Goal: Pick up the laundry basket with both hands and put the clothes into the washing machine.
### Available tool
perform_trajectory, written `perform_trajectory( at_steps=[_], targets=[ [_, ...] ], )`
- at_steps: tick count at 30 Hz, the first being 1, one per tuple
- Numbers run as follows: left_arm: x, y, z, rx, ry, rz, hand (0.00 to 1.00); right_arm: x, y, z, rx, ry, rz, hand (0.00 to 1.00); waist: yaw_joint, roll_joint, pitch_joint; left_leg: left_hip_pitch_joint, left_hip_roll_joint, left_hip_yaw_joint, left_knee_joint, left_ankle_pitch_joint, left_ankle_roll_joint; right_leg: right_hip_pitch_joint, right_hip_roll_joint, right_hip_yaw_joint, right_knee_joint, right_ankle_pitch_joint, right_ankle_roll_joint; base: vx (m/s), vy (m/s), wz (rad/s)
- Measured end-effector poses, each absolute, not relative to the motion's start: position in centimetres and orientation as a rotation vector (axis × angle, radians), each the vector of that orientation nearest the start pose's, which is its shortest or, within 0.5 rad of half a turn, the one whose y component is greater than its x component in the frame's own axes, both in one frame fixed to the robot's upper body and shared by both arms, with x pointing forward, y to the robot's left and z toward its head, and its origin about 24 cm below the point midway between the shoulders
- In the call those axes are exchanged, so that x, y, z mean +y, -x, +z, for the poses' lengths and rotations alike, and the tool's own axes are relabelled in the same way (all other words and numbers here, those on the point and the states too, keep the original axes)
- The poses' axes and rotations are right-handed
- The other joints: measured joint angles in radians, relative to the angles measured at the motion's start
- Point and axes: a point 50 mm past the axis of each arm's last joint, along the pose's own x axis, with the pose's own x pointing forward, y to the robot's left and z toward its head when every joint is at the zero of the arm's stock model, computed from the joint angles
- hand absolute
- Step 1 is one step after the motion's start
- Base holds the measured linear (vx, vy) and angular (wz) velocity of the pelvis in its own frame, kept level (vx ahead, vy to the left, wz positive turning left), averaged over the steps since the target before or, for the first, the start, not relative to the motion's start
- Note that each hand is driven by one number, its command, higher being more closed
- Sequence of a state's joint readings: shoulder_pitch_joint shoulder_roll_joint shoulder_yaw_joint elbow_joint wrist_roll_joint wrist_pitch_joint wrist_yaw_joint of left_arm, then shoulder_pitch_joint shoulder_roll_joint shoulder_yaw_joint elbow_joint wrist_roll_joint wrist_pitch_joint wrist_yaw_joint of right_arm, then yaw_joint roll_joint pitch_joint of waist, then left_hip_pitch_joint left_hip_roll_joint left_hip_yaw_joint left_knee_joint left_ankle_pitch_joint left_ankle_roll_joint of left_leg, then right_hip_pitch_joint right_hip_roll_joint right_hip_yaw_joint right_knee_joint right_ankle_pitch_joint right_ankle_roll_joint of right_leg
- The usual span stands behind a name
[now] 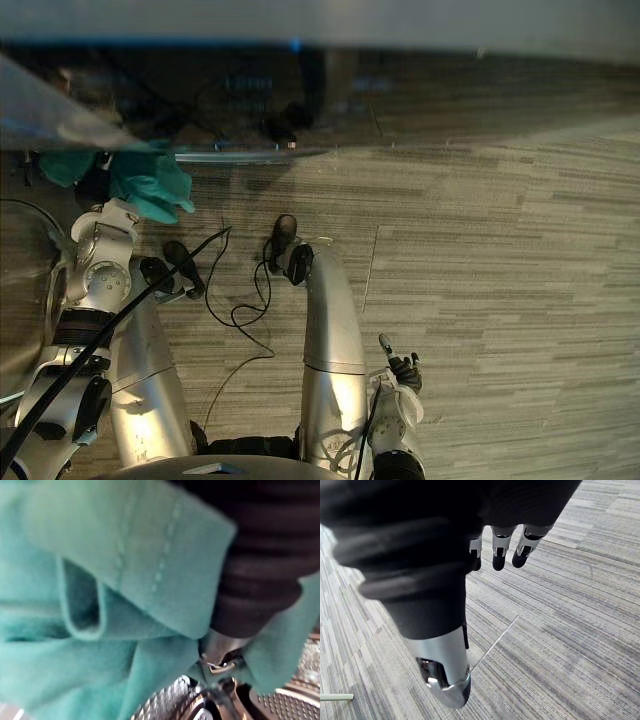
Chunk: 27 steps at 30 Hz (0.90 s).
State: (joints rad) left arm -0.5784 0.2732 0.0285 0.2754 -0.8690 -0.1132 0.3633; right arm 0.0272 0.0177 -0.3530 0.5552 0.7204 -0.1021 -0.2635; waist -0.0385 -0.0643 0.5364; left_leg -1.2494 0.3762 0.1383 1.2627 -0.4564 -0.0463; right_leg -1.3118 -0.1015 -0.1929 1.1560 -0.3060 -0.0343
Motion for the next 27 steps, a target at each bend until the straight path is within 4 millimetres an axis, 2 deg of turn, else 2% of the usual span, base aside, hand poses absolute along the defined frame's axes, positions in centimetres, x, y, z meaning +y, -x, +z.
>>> perform_trajectory(
  at_steps=[2, 3, 5, 6, 8, 9, 12, 16, 19, 22, 23, 24, 26, 27],
  targets=[
    [16.9, -34.4, 17.6, -0.333, 0.672, 0.092, 1.0, -23.0, -18.6, -8.4, 0.43, -0.734, -0.815, 0.0, -0.017, 0.0, 0.0, 0.002, -0.001, 0.013, -0.013, 0.018, 0.015, 0.001, 0.0, 0.005, -0.027, 0.026, 0.006, -0.09, 0.02, -0.16],
    [16.2, -34.3, 17.9, -0.346, 0.675, 0.056, 1.0, -22.9, -18.7, -8.3, 0.426, -0.735, -0.811, 0.0, -0.021, -0.001, 0.0, 0.004, -0.001, 0.018, -0.013, 0.019, 0.018, 0.0, 0.0, 0.009, -0.03, 0.037, 0.008, -0.06, 0.032, -0.12],
    [13.6, -33.7, 18.1, -0.354, 0.728, -0.042, 1.0, -22.7, -18.9, -8.2, 0.431, -0.738, -0.793, 0.0, -0.026, -0.003, 0.001, 0.018, -0.003, 0.037, -0.017, 0.02, 0.032, 0.001, -0.001, 0.024, -0.041, 0.079, 0.005, -0.04, 0.03, -0.08],
    [13.0, -33.5, 18.0, -0.352, 0.748, -0.055, 1.0, -22.6, -18.9, -8.2, 0.433, -0.739, -0.79, 0.0, -0.027, -0.003, 0.001, 0.019, -0.003, 0.039, -0.02, 0.021, 0.033, 0.001, -0.001, 0.024, -0.046, 0.083, 0.005, -0.02, 0.02, -0.07],
    [11.6, -33.1, 17.2, -0.319, 0.808, -0.073, 1.0, -22.6, -18.9, -8.2, 0.435, -0.74, -0.791, 0.0, -0.027, -0.003, 0.001, 0.024, -0.004, 0.043, -0.029, 0.022, 0.034, 0.003, -0.001, 0.024, -0.053, 0.088, 0.002, 0.0, 0.006, -0.04],
    [10.9, -32.7, 16.1, -0.283, 0.839, -0.068, 1.0, -22.6, -18.9, -8.2, 0.435, -0.741, -0.79, 0.0, -0.027, -0.003, 0.001, 0.03, -0.005, 0.043, -0.031, 0.022, 0.033, 0.007, -0.001, 0.023, -0.052, 0.088, 0.001, 0.0, 0.0, 0.0],
    [10.1, -31.5, 13.9, -0.218, 0.902, -0.042, 1.0, -22.5, -19.0, -8.2, 0.434, -0.742, -0.789, 0.0, -0.027, -0.003, 0.001, 0.044, -0.015, 0.038, -0.046, 0.026, 0.027, 0.022, -0.005, 0.02, -0.053, 0.084, -0.005, 0.0, -0.016, 0.1],
    [10.3, -31.1, 12.7, -0.187, 0.919, -0.007, 1.0, -22.5, -19.1, -8.1, 0.432, -0.735, -0.782, 0.0, -0.019, -0.003, 0.001, 0.045, -0.02, 0.033, -0.05, 0.028, 0.024, 0.026, -0.012, 0.014, -0.05, 0.079, -0.005, -0.03, -0.021, 0.08],
    [11.5, -31.6, 13.6, -0.231, 0.932, 0.031, 1.0, -22.6, -19.1, -8.1, 0.429, -0.734, -0.783, 0.0, -0.02, -0.003, 0.001, 0.045, -0.021, 0.033, -0.048, 0.027, 0.024, 0.026, -0.014, 0.014, -0.049, 0.077, -0.002, -0.06, -0.005, 0.02],
    [13.8, -32.6, 15.5, -0.31, 0.908, 0.096, 1.0, -22.6, -19.1, -8.1, 0.425, -0.732, -0.781, 0.0, -0.024, -0.003, 0.001, 0.042, -0.02, 0.033, -0.045, 0.028, 0.025, 0.024, -0.013, 0.014, -0.049, 0.076, -0.001, -0.07, -0.011, -0.02],
    [15.4, -33.3, 17.1, -0.371, 0.883, 0.132, 1.0, -22.5, -19.1, -8.1, 0.424, -0.746, -0.783, 0.0, -0.027, -0.003, 0.001, 0.036, -0.018, 0.033, -0.043, 0.027, 0.028, 0.02, -0.012, 0.014, -0.05, 0.077, -0.002, -0.06, -0.01, -0.03],
    [16.0, -33.5, 17.9, -0.398, 0.875, 0.141, 1.0, -22.5, -19.1, -8.1, 0.424, -0.748, -0.783, 0.0, -0.029, -0.003, 0.001, 0.033, -0.017, 0.032, -0.042, 0.027, 0.029, 0.017, -0.011, 0.013, -0.051, 0.078, -0.003, -0.08, -0.011, -0.05],
    [17.6, -34.3, 21.0, -0.492, 0.812, 0.149, 1.0, -22.5, -19.1, -8.1, 0.425, -0.747, -0.784, 0.0, -0.033, -0.003, 0.001, 0.024, -0.014, 0.032, -0.042, 0.027, 0.029, 0.011, -0.008, 0.011, -0.057, 0.082, -0.004, -0.08, -0.005, -0.06],
    [18.0, -34.4, 21.8, -0.514, 0.79, 0.145, 1.0, -22.5, -19.1, -8.1, 0.425, -0.747, -0.783, 0.0, -0.034, -0.003, 0.001, 0.021, -0.013, 0.032, -0.042, 0.027, 0.029, 0.009, -0.006, 0.011, -0.06, 0.083, -0.004, -0.06, 0.003, -0.08]
  ],
)
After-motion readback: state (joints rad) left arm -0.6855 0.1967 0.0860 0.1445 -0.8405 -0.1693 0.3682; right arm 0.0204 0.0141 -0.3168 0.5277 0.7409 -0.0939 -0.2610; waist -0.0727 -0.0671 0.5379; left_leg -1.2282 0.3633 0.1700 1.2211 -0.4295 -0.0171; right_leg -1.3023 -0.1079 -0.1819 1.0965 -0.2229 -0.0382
